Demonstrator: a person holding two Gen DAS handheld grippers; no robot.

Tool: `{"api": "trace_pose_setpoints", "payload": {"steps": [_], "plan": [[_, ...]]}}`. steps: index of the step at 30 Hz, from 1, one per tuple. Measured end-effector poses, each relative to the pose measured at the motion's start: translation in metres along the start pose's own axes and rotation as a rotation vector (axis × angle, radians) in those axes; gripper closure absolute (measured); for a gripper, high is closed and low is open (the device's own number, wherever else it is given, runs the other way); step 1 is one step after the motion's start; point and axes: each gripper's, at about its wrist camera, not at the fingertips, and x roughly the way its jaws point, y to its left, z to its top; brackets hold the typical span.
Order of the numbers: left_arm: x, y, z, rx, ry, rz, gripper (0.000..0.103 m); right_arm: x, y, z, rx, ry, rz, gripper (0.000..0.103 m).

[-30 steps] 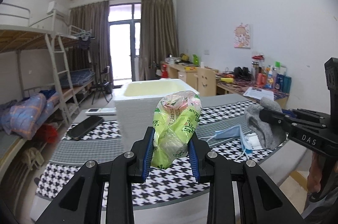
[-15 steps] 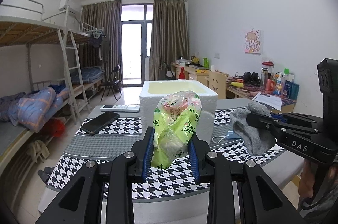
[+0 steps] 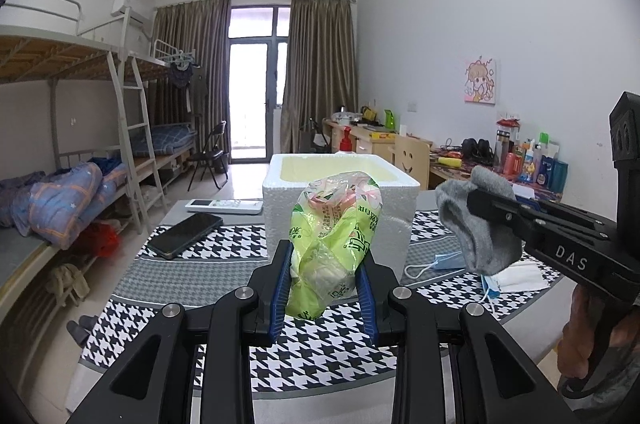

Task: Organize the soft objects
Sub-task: 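Carry the snack bag and grey cloth with both grippers over the foam box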

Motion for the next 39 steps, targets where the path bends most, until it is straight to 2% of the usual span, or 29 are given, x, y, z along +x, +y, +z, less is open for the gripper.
{"api": "trace_pose_setpoints", "payload": {"steps": [11,15,23,28,39], "plan": [[0.007,0.005,0.006,-0.013,-0.003,0.012,0.071,0.007,0.002,0.012,0.010,-0.034,-0.026,0.083],[0.010,0.004,0.010,-0.011,-0.008,0.016,0.071,0.007,0.003,0.018,0.005,-0.081,-0.092,0.083],[0.021,0.008,0.018,-0.019,-0.006,0.024,0.071,0.025,-0.009,0.027,0.065,-0.037,-0.092,0.083],[0.027,0.008,0.023,-0.018,-0.005,0.030,0.071,0.035,-0.008,0.033,0.047,-0.008,-0.091,0.083],[0.040,0.010,0.044,-0.007,-0.016,0.037,0.071,0.043,-0.002,0.052,0.026,-0.019,-0.104,0.083]]}}
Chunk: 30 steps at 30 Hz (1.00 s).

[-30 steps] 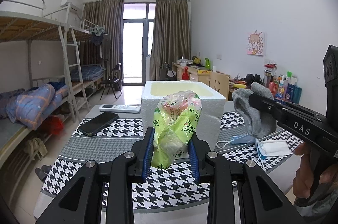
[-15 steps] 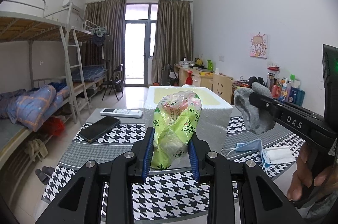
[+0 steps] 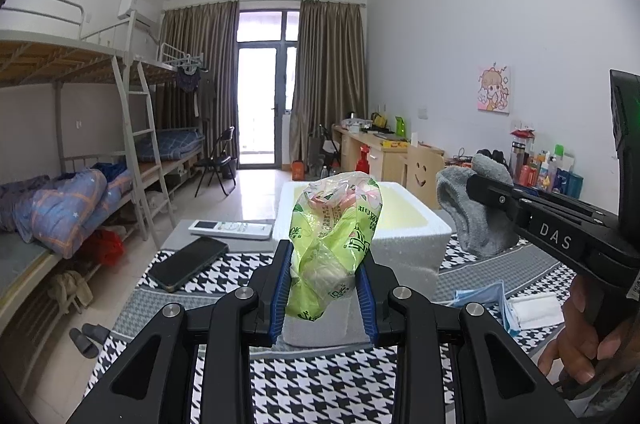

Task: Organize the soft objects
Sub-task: 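Carry the snack bag and grey cloth with both grippers over the foam box, then lower the grey cloth into the foam box and open the right gripper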

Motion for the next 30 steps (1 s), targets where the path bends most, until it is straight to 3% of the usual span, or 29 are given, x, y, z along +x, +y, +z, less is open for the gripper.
{"api": "trace_pose_setpoints", "payload": {"steps": [18,30], "plan": [[0.044,0.003,0.044,0.005,0.034,0.007,0.071,0.035,-0.007,0.029,-0.024,0.041,-0.006,0.083],[0.078,0.010,0.048,0.011,0.056,-0.030,0.071,0.065,-0.007,0.033,-0.039,0.063,-0.047,0.083]]}}
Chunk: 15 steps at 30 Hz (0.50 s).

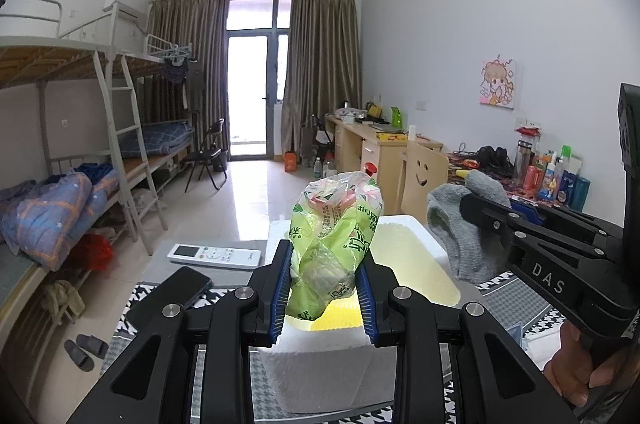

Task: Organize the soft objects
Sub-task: 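Lower the grey cloth into the foam box and open the right gripper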

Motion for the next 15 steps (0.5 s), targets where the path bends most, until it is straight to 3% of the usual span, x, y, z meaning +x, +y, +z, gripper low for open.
{"api": "trace_pose_setpoints", "payload": {"steps": [15], "plan": [[0.008,-0.003,0.004,0.002,0.010,0.016,0.071,0.012,0.009,0.004,-0.015,0.027,0.024,0.083]]}}
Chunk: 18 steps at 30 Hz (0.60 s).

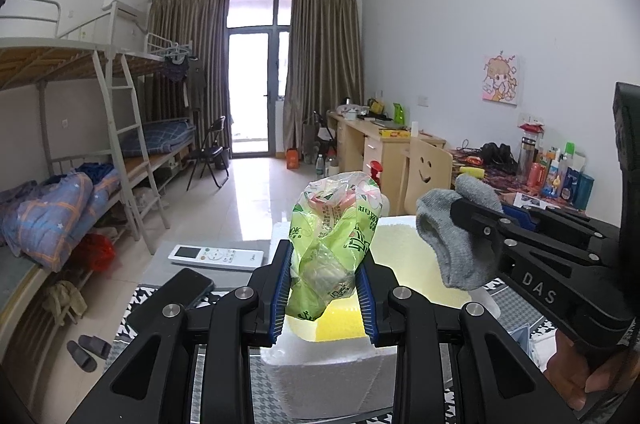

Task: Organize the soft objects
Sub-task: 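Lower the grey cloth into the foam box and open the right gripper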

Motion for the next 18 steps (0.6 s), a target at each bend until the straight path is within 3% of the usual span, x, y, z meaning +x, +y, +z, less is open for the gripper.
{"api": "trace_pose_setpoints", "payload": {"steps": [8,16,18], "plan": [[-0.005,0.013,-0.003,-0.014,-0.002,0.054,0.071,0.018,0.015,0.005,-0.012,0.020,0.068,0.082],[-0.008,0.022,-0.004,-0.023,-0.001,0.076,0.071,0.036,0.017,0.007,-0.005,0.032,0.084,0.082],[-0.009,0.024,-0.004,-0.027,-0.002,0.079,0.071,0.040,0.017,0.006,-0.003,0.051,0.088,0.075]]}}
